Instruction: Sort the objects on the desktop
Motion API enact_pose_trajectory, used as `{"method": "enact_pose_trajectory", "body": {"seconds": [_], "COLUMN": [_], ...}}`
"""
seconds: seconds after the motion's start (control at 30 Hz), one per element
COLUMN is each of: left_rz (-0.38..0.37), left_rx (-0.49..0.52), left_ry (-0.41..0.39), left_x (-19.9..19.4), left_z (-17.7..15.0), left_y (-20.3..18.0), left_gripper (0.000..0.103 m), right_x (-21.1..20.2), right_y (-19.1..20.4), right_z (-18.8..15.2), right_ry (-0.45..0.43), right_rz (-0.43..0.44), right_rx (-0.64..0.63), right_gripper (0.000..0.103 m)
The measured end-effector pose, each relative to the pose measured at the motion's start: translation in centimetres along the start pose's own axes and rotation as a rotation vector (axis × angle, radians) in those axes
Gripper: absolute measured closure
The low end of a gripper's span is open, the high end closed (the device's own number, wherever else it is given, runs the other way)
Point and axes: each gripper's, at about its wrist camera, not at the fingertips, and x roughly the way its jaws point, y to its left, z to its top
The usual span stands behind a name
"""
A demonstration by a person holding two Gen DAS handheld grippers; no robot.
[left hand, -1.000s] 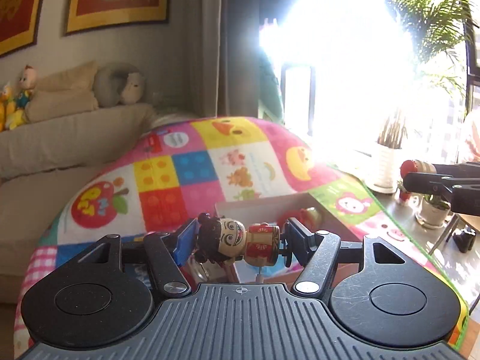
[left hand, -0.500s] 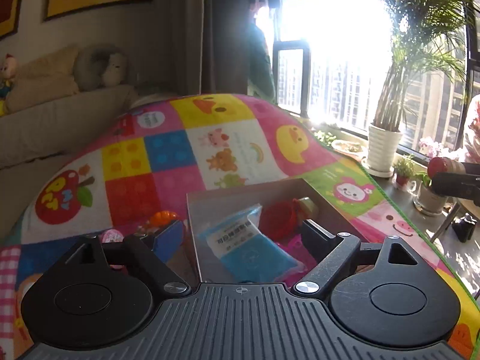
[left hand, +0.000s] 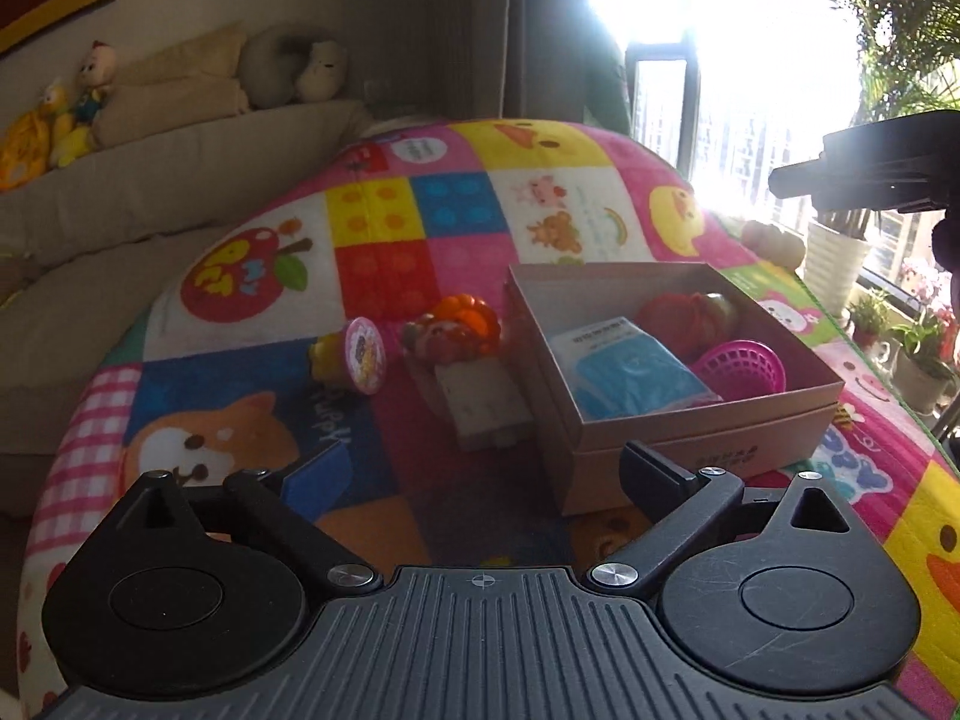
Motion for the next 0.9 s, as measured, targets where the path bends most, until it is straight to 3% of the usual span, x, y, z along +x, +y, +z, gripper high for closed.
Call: {"method": "enact_pose_trajectory", "body": {"seconds": [0.17,0.4,0.5,0.67,0.8,0.9], "left_rz": [0.06,0.196,0.167,0.128,0.107,0.097], "left_rx": [-0.047,-0.114,-0.201,-0.28,-0.311,-0.318], "left_ry": [0.084,0.078,0.079,0.045,0.022,0.009], "left_x": [1.6,2.5,2.5,1.9,1.7,1.6], "left_z": [-2.4,-4.6,-5.0,-5.5,-5.6,-5.7], "left_y": [2.0,4.9,6.6,7.8,8.1,8.2], "left_gripper": [0.003,0.003,0.003,0.003,0.002,0.002], "right_x": [0.9,2.1,3.3,9.2,15.3,20.9], "right_y": [-0.5,1.9,5.2,11.9,16.7,18.2], "right_z": [-0.5,-2.2,-1.2,1.4,2.4,2.7], "right_ry": [0.034,0.123,0.164,0.325,0.355,0.436], "right_rz": [-0.01,0.014,0.089,0.214,0.167,0.117], "right_rx": [0.031,-0.052,-0.115,-0.167,-0.276,-0.253], "right_gripper": [0.048,0.047,0.04,0.035,0.035,0.035]}}
